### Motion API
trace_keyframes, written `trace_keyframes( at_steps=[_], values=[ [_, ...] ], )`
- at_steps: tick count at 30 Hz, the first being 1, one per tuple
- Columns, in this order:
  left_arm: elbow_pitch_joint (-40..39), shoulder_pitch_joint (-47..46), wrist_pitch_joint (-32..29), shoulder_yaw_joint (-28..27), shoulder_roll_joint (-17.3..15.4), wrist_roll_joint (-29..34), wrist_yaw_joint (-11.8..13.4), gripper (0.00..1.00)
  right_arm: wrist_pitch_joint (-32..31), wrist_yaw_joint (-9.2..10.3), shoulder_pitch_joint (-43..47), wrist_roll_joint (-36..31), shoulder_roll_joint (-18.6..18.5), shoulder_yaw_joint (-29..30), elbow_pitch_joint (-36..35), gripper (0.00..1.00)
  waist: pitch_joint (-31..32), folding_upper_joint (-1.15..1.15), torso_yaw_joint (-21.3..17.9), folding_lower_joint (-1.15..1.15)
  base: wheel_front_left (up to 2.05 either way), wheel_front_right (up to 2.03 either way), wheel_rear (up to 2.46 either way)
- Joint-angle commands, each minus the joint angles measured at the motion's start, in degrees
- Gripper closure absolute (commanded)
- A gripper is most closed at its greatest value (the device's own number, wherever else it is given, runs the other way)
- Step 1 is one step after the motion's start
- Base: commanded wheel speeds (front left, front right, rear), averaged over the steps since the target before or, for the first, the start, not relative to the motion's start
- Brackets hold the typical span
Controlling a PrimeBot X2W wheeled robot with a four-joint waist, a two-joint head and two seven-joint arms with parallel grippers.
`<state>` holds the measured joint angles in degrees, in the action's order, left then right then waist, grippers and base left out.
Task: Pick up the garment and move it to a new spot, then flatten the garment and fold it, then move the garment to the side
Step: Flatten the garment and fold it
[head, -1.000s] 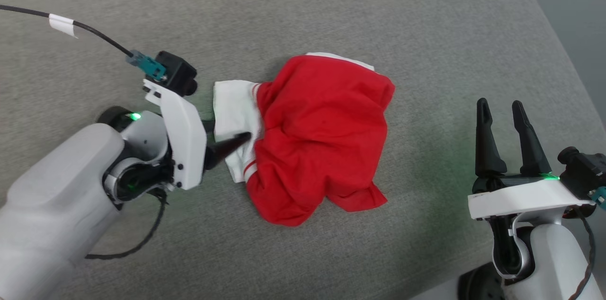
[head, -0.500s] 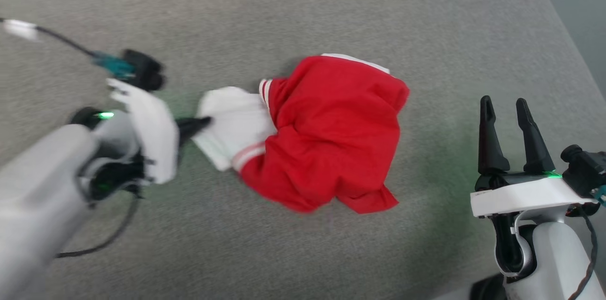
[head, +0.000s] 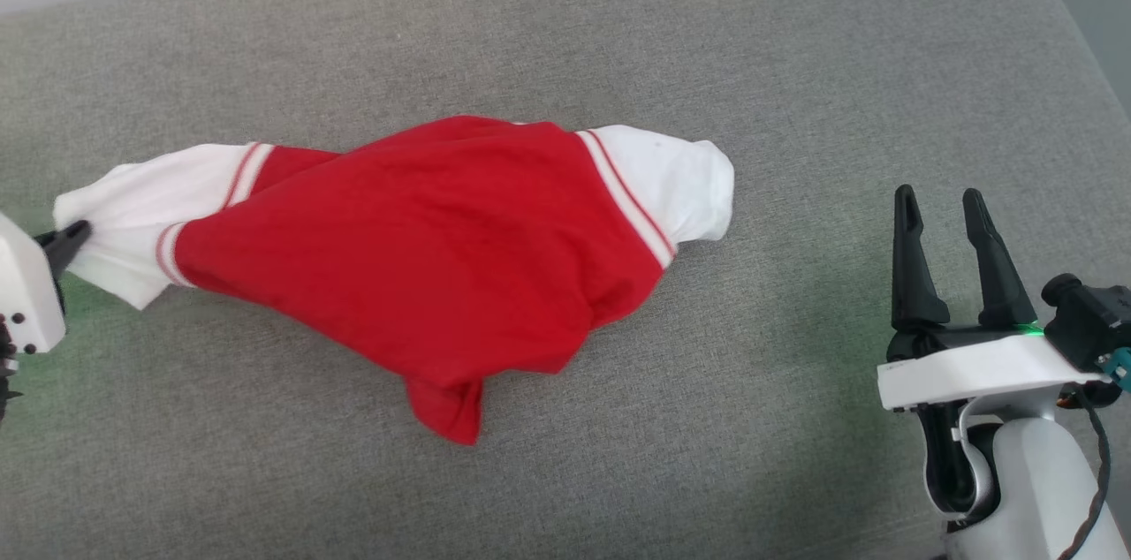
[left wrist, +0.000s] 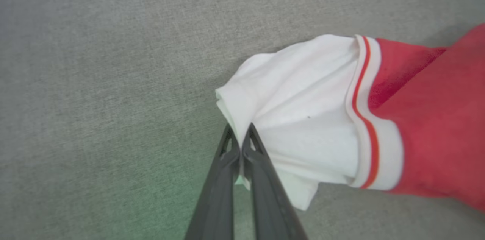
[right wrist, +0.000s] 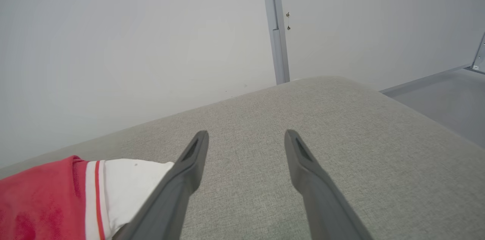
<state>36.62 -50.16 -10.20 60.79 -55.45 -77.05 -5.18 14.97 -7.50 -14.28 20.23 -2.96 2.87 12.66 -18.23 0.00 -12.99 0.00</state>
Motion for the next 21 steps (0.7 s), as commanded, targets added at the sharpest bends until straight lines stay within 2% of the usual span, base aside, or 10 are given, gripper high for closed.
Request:
trace_keyframes(
  at_steps=[1, 8, 9, 11, 12, 13, 14, 18, 21],
  values=[
    [0.8, 0.6, 0.8, -0.5, 0.5, 0.3, 0.4, 1.0, 0.3, 0.02, 0.7, -0.4, 0.0, 0.1, 0.0, 0.0, 0.1, 0.0, 0.0, 0.0, 0.0, 0.0, 0.0],
    [4.7, 2.2, 3.4, -0.3, 3.3, -0.2, -0.4, 1.0, 0.3, 0.02, 1.4, -1.7, 0.0, 0.9, -0.1, 0.0, 0.9, 0.0, -0.1, 0.0, 0.0, 0.0, 0.0],
    [5.0, 2.4, 4.0, -0.3, 3.8, -0.1, -0.7, 0.95, 0.3, 0.02, 1.5, -2.0, 0.0, 1.0, -0.2, 0.0, 1.0, 0.0, 0.0, 0.0, 0.0, 0.0, 0.0],
    [5.6, 2.7, 5.5, -0.5, 4.6, -0.1, -0.9, 0.61, 0.3, 0.02, 1.6, -2.6, 0.0, 1.2, -0.3, 0.0, 1.3, 0.0, 0.4, 0.0, 0.0, 0.0, 0.0],
    [5.8, 2.8, 6.2, -0.5, 4.9, 0.1, -1.1, 0.37, 0.3, 0.02, 1.6, -3.0, 0.0, 1.2, -0.3, 0.0, 1.4, 0.0, 0.6, 0.0, 0.0, 0.0, 0.0],
    [6.0, 3.0, 7.4, -0.5, 5.2, 0.4, -1.2, 0.07, 0.3, 0.02, 1.6, -3.4, 0.0, 1.0, -0.2, 0.0, 1.6, 0.0, 0.9, 0.0, 0.0, 0.0, 0.0],
    [6.0, 3.3, 8.7, -0.7, 5.4, 0.7, -1.3, 0.0, 0.3, 0.02, 1.7, -3.8, 0.0, 0.8, 0.0, 0.0, 1.9, 0.0, 1.2, 0.0, 0.0, 0.0, 0.0],
    [5.4, 5.4, 16.1, -0.9, 6.9, 2.2, -0.5, 0.0, 0.3, 0.02, 1.7, -5.2, -1.0, -0.8, 2.0, 0.0, 3.0, 0.0, 3.0, 0.0, 0.0, 0.0, 0.0],
    [3.7, 7.6, 23.0, -1.6, 8.9, 4.1, 1.5, 0.0, 0.3, 0.02, 0.7, -5.6, -3.4, -2.8, 4.8, 0.0, 3.7, 0.0, 5.1, 0.0, 0.0, 0.0, 0.0]
  ],
)
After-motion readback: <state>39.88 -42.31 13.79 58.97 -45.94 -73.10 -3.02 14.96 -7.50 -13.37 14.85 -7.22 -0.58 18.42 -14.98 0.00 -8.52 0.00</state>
